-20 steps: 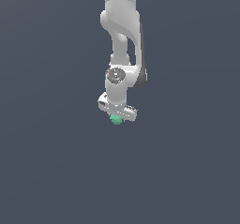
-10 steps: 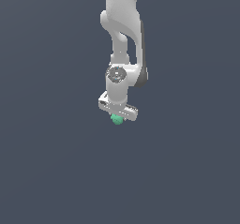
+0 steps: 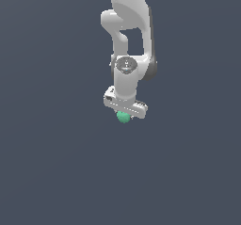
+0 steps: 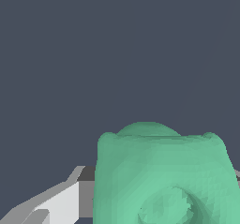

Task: Pick up the object and move it to a goal position.

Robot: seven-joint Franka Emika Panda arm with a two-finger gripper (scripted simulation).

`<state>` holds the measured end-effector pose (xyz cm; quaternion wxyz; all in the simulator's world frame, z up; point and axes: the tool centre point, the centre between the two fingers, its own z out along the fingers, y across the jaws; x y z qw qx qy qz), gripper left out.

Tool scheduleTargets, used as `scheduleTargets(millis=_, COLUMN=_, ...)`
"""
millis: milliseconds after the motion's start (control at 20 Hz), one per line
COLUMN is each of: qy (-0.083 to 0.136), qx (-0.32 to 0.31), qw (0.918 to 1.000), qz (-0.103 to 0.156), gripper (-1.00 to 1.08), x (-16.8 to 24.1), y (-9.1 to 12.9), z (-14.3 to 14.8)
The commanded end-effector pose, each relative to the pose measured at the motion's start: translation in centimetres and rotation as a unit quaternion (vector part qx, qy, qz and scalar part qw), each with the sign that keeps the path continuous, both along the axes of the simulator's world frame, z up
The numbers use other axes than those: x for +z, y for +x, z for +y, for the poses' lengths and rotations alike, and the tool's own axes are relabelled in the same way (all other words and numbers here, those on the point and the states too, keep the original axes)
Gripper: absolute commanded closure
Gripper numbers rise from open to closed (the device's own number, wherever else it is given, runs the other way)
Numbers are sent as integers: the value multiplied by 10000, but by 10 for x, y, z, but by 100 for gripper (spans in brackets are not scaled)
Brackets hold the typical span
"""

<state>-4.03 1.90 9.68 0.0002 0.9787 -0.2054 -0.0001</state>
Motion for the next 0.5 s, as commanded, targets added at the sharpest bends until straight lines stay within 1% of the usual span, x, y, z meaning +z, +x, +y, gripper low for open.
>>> scheduleTargets(millis=0, qy=-4, qx=0, qw=10000, qz=-4, gripper=108, x=20, y=6, z=12)
scheduleTargets(millis=450, qy=-7, qx=-2, qw=10000, qz=-4, gripper=108, x=105, y=32, z=63)
